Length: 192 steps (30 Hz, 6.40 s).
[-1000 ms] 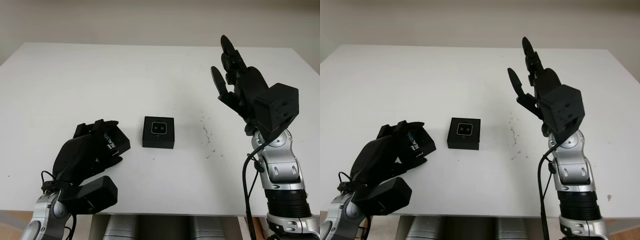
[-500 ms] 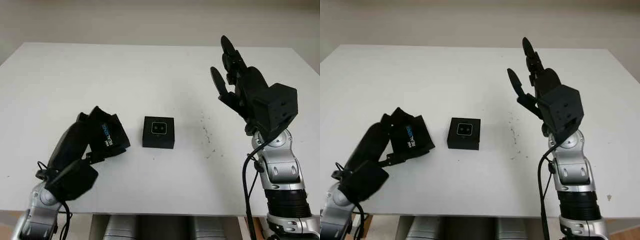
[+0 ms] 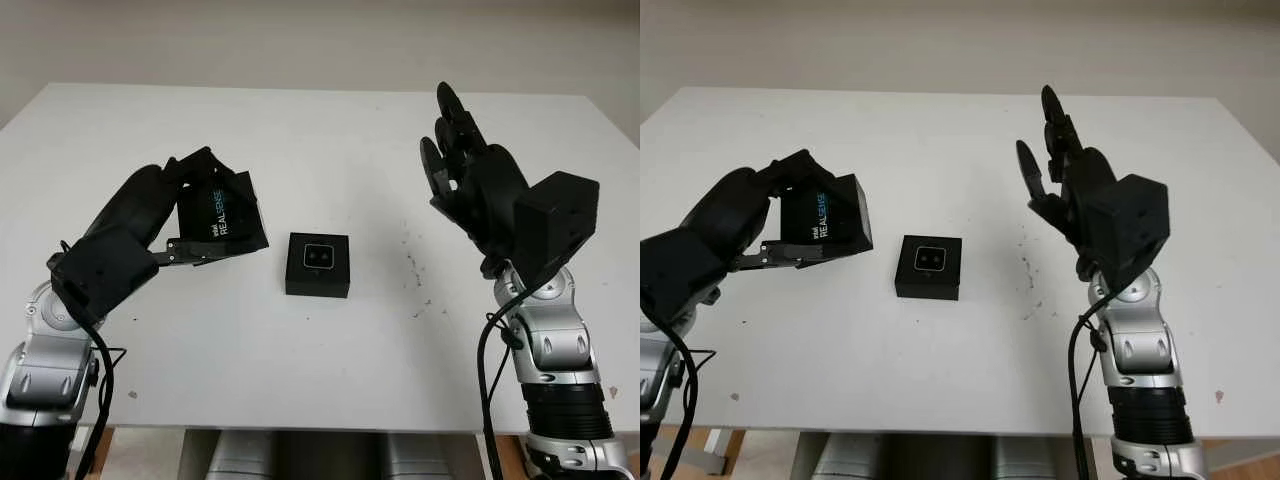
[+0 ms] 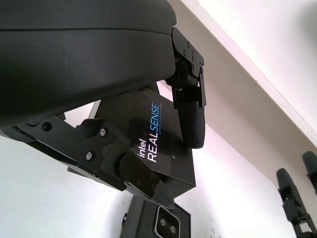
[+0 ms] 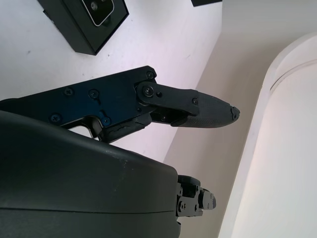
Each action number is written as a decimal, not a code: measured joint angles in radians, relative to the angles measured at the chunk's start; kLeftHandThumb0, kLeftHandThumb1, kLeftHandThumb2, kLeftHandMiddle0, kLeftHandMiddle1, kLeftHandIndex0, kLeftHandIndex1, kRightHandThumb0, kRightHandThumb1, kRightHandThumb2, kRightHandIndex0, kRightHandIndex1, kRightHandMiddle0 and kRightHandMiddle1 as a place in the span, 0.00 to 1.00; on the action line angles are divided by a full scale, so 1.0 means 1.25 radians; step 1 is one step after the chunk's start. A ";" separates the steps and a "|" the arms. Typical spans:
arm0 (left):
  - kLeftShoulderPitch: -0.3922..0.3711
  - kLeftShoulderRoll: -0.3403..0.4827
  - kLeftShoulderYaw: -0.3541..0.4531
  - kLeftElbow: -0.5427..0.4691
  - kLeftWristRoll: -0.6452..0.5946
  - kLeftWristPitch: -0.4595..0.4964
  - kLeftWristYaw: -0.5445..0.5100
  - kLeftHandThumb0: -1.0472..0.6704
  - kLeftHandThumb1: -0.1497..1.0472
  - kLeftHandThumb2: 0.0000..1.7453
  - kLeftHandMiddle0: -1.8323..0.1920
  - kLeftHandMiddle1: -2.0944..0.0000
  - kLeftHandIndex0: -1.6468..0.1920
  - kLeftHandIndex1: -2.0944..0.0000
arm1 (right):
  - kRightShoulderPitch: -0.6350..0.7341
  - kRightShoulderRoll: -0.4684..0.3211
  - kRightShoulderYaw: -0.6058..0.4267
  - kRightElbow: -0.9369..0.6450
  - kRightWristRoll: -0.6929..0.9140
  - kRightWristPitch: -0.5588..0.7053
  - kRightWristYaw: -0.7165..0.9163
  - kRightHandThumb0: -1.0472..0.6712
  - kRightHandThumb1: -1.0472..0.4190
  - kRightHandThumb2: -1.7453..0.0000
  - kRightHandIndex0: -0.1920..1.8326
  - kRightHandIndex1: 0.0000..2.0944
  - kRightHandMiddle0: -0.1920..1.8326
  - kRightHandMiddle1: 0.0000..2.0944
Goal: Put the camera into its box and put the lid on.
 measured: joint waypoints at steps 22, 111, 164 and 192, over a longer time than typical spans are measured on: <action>-0.090 -0.129 -0.147 0.133 0.012 -0.043 -0.017 0.53 0.96 0.03 0.70 0.25 0.75 0.28 | 0.017 0.040 -0.002 -0.005 0.040 0.013 -0.017 0.17 0.00 0.65 0.02 0.01 0.02 0.01; -0.113 -0.174 -0.254 0.128 0.214 0.061 0.003 0.59 0.94 0.03 0.71 0.27 0.75 0.28 | 0.029 0.044 -0.020 -0.023 0.054 0.038 -0.016 0.17 0.00 0.65 0.00 0.03 0.00 0.02; -0.137 -0.201 -0.283 0.178 0.227 0.075 0.022 0.60 0.94 0.03 0.71 0.29 0.76 0.29 | 0.036 0.045 -0.018 -0.045 0.056 0.032 -0.020 0.17 0.00 0.66 0.00 0.02 0.00 0.02; -0.155 -0.191 -0.307 0.220 0.241 0.088 -0.003 0.56 0.93 0.03 0.74 0.31 0.77 0.33 | 0.047 0.045 -0.021 -0.079 0.063 0.081 -0.025 0.18 0.00 0.66 0.00 0.03 0.01 0.03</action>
